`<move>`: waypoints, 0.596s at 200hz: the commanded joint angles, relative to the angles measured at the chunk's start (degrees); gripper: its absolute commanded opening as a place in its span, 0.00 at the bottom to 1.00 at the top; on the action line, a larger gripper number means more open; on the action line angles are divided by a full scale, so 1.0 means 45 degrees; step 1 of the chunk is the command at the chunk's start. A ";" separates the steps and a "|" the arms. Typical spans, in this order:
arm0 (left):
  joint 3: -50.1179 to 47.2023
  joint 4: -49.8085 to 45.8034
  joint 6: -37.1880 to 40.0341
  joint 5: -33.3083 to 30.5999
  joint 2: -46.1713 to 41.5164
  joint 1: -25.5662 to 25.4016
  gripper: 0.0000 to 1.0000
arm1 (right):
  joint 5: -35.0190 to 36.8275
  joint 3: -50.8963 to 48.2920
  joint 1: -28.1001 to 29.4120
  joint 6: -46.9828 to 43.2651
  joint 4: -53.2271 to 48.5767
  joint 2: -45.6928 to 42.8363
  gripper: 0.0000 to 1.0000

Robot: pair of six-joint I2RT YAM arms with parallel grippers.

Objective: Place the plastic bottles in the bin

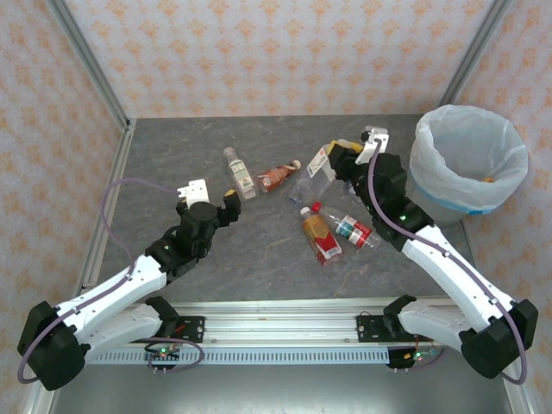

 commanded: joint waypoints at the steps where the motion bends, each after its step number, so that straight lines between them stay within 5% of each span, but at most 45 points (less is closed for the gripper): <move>1: -0.0012 0.0140 -0.0663 -0.1029 0.0276 0.0103 1.00 | 0.0953 -0.0328 -0.0040 -0.1132 0.1890 -0.0673 0.00; 76: 0.0498 0.0101 -0.1498 -0.1249 0.1658 0.0220 1.00 | 0.3662 0.0221 -0.0127 -0.3971 0.2818 -0.1990 0.00; 119: 0.0786 0.0307 -0.1438 -0.1006 0.2241 0.0254 1.00 | 0.3761 0.1367 -0.0911 -0.6241 0.2868 -0.2078 0.00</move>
